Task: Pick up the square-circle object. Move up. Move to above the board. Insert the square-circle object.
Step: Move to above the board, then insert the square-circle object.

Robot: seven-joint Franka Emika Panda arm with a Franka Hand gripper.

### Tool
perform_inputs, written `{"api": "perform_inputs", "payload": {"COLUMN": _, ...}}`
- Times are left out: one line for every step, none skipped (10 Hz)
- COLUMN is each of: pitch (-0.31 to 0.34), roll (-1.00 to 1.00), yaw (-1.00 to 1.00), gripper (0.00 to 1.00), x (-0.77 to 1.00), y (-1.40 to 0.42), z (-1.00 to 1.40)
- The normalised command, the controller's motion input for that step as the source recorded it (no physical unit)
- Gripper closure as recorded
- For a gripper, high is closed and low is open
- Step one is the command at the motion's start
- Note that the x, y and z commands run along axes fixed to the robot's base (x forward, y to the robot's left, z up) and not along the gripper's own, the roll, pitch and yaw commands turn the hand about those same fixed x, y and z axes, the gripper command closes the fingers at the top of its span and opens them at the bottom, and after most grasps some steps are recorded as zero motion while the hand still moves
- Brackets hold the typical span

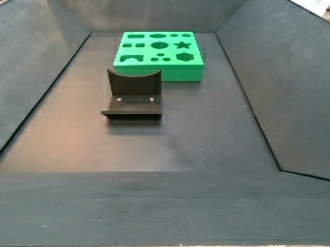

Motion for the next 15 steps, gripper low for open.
{"api": "perform_inputs", "payload": {"pitch": 0.008, "roll": 0.02, "yaw": 0.01, "gripper": 1.00, "x": -0.13, "y": -1.00, "z": 0.03}}
{"api": "perform_inputs", "payload": {"pitch": 0.008, "roll": 0.01, "yaw": 0.01, "gripper": 1.00, "x": -0.13, "y": -1.00, "z": 0.04}}
{"api": "perform_inputs", "payload": {"pitch": 0.013, "roll": 0.00, "yaw": 0.01, "gripper": 1.00, "x": -0.12, "y": -1.00, "z": 0.05}}
{"api": "perform_inputs", "payload": {"pitch": 0.016, "roll": 0.00, "yaw": 0.01, "gripper": 1.00, "x": -0.12, "y": -1.00, "z": 0.05}}
{"api": "perform_inputs", "payload": {"pitch": 0.028, "roll": 0.01, "yaw": 0.01, "gripper": 1.00, "x": -0.06, "y": -0.73, "z": 0.04}}
{"api": "perform_inputs", "payload": {"pitch": 0.037, "roll": 0.00, "yaw": 0.00, "gripper": 1.00, "x": -0.02, "y": -0.55, "z": 0.03}}
{"api": "perform_inputs", "payload": {"pitch": 0.049, "roll": 0.00, "yaw": 0.01, "gripper": 1.00, "x": 0.03, "y": -0.24, "z": 0.01}}
{"api": "perform_inputs", "payload": {"pitch": 0.000, "roll": 0.00, "yaw": -1.00, "gripper": 1.00, "x": 0.00, "y": -0.04, "z": -0.22}}
{"api": "perform_inputs", "payload": {"pitch": 0.000, "roll": 0.00, "yaw": -1.00, "gripper": 1.00, "x": 0.00, "y": -0.04, "z": -0.22}}
{"api": "perform_inputs", "payload": {"pitch": 0.000, "roll": 0.00, "yaw": -1.00, "gripper": 1.00, "x": 0.00, "y": -0.04, "z": -0.22}}
{"api": "perform_inputs", "payload": {"pitch": -0.001, "roll": 0.00, "yaw": -1.00, "gripper": 1.00, "x": 0.00, "y": -0.04, "z": -0.22}}
{"api": "perform_inputs", "payload": {"pitch": -0.009, "roll": 0.00, "yaw": -1.00, "gripper": 1.00, "x": 0.00, "y": -0.04, "z": -0.22}}
{"api": "perform_inputs", "payload": {"pitch": -0.034, "roll": 0.00, "yaw": -1.00, "gripper": 1.00, "x": 0.00, "y": -0.11, "z": -0.27}}
{"api": "perform_inputs", "payload": {"pitch": -0.080, "roll": 0.00, "yaw": -0.92, "gripper": 1.00, "x": 0.00, "y": -0.27, "z": -0.27}}
{"api": "perform_inputs", "payload": {"pitch": -0.111, "roll": 0.00, "yaw": -0.89, "gripper": 1.00, "x": 0.00, "y": -0.31, "z": -0.31}}
